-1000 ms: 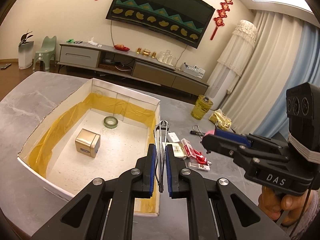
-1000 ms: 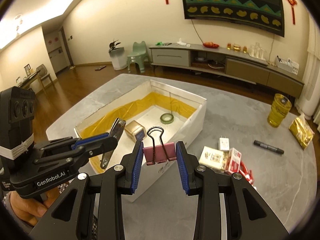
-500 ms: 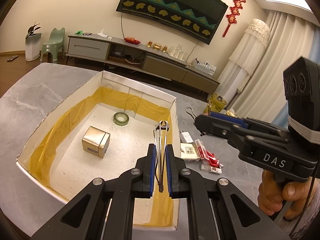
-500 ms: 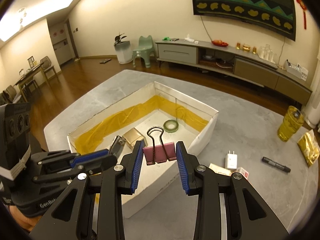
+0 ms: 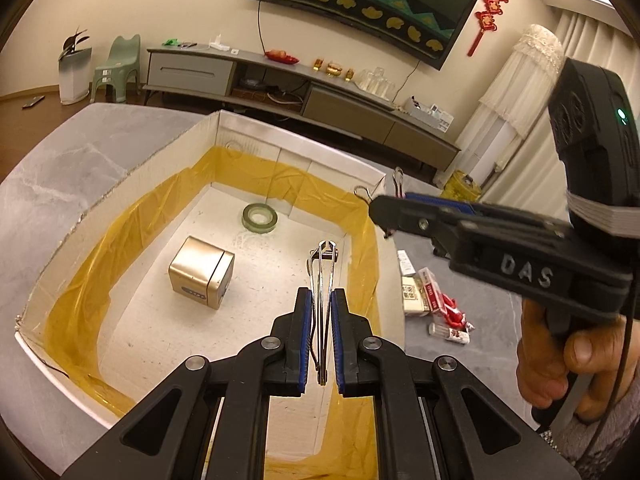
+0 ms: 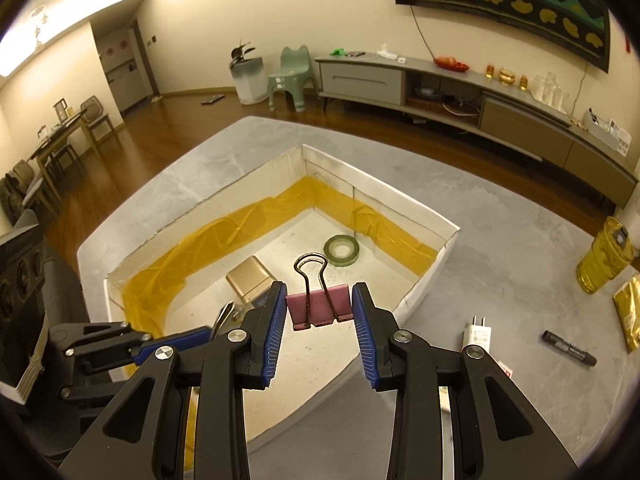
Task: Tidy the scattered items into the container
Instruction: 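Carry the nail clipper and binder clip with both tools over the white box, then open both tools to drop the nail clipper and binder clip into the box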
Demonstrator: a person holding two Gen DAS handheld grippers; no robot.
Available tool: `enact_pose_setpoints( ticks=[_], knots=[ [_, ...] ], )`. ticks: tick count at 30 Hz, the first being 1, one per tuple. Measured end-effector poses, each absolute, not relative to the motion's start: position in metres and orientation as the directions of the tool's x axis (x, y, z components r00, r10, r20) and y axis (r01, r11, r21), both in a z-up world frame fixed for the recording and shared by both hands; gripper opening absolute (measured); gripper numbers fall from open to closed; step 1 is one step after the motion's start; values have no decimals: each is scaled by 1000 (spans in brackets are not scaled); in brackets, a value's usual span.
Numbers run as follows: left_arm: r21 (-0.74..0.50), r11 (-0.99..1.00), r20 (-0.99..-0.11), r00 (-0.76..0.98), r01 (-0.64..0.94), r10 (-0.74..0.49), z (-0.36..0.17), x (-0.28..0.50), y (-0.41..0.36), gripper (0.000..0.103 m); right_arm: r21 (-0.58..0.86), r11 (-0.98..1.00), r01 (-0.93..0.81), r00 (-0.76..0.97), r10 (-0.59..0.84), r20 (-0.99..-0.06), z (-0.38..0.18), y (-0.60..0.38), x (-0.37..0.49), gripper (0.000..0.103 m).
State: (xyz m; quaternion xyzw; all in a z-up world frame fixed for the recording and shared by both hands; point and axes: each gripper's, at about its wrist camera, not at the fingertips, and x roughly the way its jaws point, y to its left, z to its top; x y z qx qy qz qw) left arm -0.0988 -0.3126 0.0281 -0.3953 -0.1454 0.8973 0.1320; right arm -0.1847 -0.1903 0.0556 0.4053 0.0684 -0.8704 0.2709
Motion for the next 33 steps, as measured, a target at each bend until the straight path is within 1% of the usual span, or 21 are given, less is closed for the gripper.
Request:
enact_pose_setpoints(
  ticks=[6, 12, 14, 15, 16, 18, 21, 26, 33],
  knots=[
    [-360, -926, -696, -630, -112, 346, 19, -101, -312, 10, 84, -841, 534, -497, -392, -774, 45, -198, -206, 36],
    [-354, -931, -701, -634, -86, 325, 15, -104, -317, 10, 47, -841, 539, -476, -351, -806, 29, -207, -222, 36],
    [-368, -927, -698, -636, -77, 330, 13, -106, -320, 11, 38, -840, 542, -471, -341, -814, 24, -209, -226, 37],
    [-383, -920, -690, -639, -75, 340, 13, -106, -323, 18, 37, -839, 542, -467, -338, -817, 21, -210, -228, 37],
    [-399, -915, -683, -643, -68, 346, 13, -106, -326, 29, 39, -839, 542, -463, -337, -819, 18, -210, -229, 37],
    [-409, -910, -662, -666, -64, 344, 16, -103, -331, 35, 43, -843, 536, -460, -334, -823, 15, -209, -229, 39],
    [-411, -910, -641, -695, -47, 325, 21, -99, -340, 35, 57, -847, 528, -460, -342, -820, 15, -205, -229, 39],
    [-454, -891, -627, -710, -3, 321, 19, -100, -357, 35, 74, -857, 510, -464, -347, -815, 18, -197, -228, 39],
    [-428, -903, -633, -700, -39, 331, 19, -98, -346, 35, 71, -856, 513, -464, -346, -815, 21, -196, -219, 39]
  ],
)
